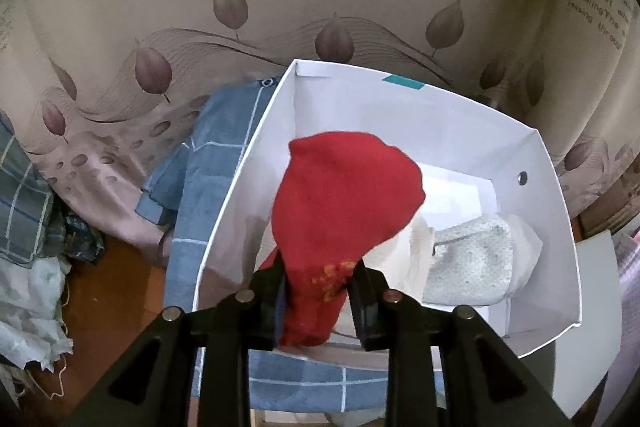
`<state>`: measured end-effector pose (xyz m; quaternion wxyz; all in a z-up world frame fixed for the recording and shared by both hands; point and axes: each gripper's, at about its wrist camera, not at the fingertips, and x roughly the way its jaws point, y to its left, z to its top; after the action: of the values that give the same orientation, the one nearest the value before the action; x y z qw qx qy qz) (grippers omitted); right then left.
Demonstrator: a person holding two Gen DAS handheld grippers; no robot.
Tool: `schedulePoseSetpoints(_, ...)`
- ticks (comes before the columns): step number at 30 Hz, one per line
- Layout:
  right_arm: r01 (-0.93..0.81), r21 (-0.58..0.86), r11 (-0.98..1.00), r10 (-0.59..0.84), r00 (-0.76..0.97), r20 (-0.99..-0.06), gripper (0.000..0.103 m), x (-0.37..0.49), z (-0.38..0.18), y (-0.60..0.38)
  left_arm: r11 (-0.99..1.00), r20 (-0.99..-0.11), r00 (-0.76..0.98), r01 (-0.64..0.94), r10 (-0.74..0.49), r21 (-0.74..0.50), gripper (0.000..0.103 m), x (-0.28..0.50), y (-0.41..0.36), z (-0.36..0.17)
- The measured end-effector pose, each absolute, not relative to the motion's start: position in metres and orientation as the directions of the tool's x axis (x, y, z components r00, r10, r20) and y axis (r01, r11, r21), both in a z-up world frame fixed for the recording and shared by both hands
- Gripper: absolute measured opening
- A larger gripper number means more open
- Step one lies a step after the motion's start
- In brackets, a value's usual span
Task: Take underwear out of drawer
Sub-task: 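Carry the red panties up into the shoe box with the left tool, then open the left tool over the box and bring it back over the drawer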
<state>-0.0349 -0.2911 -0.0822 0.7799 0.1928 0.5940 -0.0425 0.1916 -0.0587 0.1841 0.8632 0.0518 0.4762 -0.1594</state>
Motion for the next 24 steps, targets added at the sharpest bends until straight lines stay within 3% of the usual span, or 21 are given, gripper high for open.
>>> schedulePoseSetpoints(5, 0.297, 0.247, 0.922, 0.16, 0.29, -0.944, 0.018, -0.033, -0.081, -0.289, 0.938, -0.835, 0.495, 0.338, -0.242, -0.072, 0.036, 0.188, -0.057, 0.189)
schedulePoseSetpoints(7, 0.298, 0.249, 0.921, 0.161, 0.291, -0.943, 0.018, -0.033, -0.081, -0.29, 0.942, -0.826, 0.513, 0.331, -0.233, -0.06, 0.047, 0.183, -0.055, 0.191)
schedulePoseSetpoints(9, 0.301, 0.251, 0.92, 0.161, 0.294, -0.942, 0.018, -0.032, -0.081, -0.289, 0.949, -0.823, 0.521, 0.31, -0.227, -0.065, 0.051, 0.181, -0.052, 0.193)
schedulePoseSetpoints(19, 0.296, 0.262, 0.919, 0.164, 0.317, -0.934, 0.018, -0.036, -0.08, -0.288, 0.936, -0.755, 0.597, 0.348, -0.271, -0.061, 0.052, 0.136, -0.038, 0.213)
schedulePoseSetpoints(24, 0.292, 0.27, 0.918, 0.164, 0.34, -0.926, 0.018, -0.042, -0.074, -0.29, 0.927, -0.764, 0.573, 0.366, -0.296, -0.085, 0.052, 0.096, -0.024, 0.195)
